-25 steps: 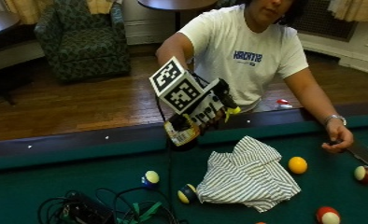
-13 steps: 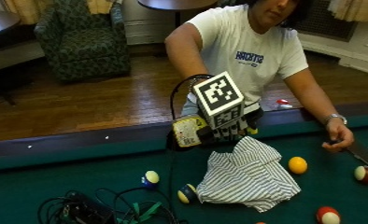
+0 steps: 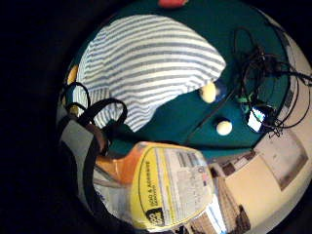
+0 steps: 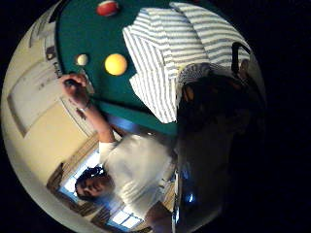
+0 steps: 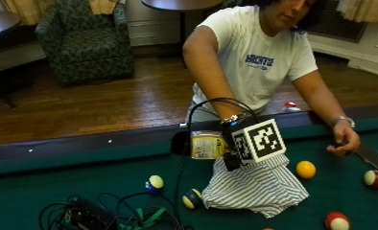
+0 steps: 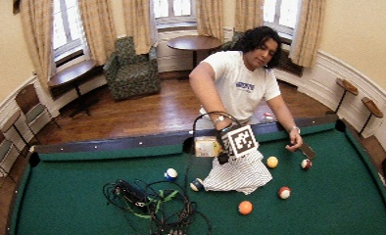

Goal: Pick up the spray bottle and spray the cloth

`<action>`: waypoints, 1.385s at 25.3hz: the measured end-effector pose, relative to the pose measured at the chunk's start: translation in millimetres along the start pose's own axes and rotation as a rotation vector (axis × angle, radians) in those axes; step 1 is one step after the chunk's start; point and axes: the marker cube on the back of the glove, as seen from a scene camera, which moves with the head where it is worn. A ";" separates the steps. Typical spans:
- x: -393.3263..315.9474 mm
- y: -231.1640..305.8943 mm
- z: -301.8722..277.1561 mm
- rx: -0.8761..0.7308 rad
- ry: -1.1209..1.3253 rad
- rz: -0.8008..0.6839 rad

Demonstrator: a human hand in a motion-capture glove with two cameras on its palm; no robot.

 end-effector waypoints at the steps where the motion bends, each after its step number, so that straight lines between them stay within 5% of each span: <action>1: -2.8 -4.1 6.6 -0.019 0.014 0.003; 19: -13.2 -23.0 46.2 -0.137 0.061 0.005; 28: -12.8 16.1 -17.8 0.101 -0.110 -0.063; 35: -14.8 67.0 -82.3 0.381 -0.457 -0.257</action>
